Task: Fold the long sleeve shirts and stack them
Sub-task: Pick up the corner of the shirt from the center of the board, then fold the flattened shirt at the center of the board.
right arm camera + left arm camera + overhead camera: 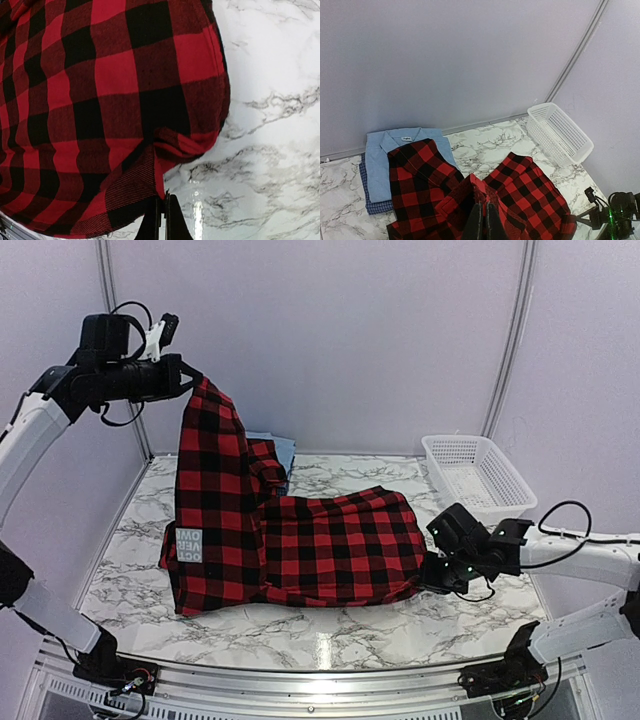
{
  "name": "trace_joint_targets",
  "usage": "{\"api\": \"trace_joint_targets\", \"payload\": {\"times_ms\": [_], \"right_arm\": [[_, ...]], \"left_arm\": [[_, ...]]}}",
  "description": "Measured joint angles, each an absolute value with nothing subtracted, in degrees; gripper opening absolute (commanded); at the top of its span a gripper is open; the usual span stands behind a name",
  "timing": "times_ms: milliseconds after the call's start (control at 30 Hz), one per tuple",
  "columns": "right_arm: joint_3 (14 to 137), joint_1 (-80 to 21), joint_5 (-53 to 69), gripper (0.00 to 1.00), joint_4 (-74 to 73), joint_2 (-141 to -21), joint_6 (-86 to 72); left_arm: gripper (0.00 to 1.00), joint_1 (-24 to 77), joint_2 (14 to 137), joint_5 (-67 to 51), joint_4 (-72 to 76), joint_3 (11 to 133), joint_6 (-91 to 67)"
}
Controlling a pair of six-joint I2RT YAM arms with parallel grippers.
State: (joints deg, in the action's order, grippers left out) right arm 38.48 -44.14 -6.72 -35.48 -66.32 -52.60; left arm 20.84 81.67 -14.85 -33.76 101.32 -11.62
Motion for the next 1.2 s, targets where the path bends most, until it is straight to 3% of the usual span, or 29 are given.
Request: {"api": "trace_joint_targets", "payload": {"times_ms": [233, 567, 1200], "right_arm": [[45.5, -34.4, -3.2, 0.0, -31.9, -76.0, -44.3], [52.9, -30.6, -2.2, 0.0, -28.6, -86.5, -38.5], [56.7, -30.2, -4.4, 0.0, -29.3, -88.1, -36.3]], "left_arm": [[0.0, 18.7, 88.6, -11.2, -30.3, 105.4, -12.1], [0.0, 17.5, 93.3, -9.8, -28.8, 107.2, -12.4], [0.0, 17.3, 97.0, -9.3, -28.1, 112.4, -12.9]]}}
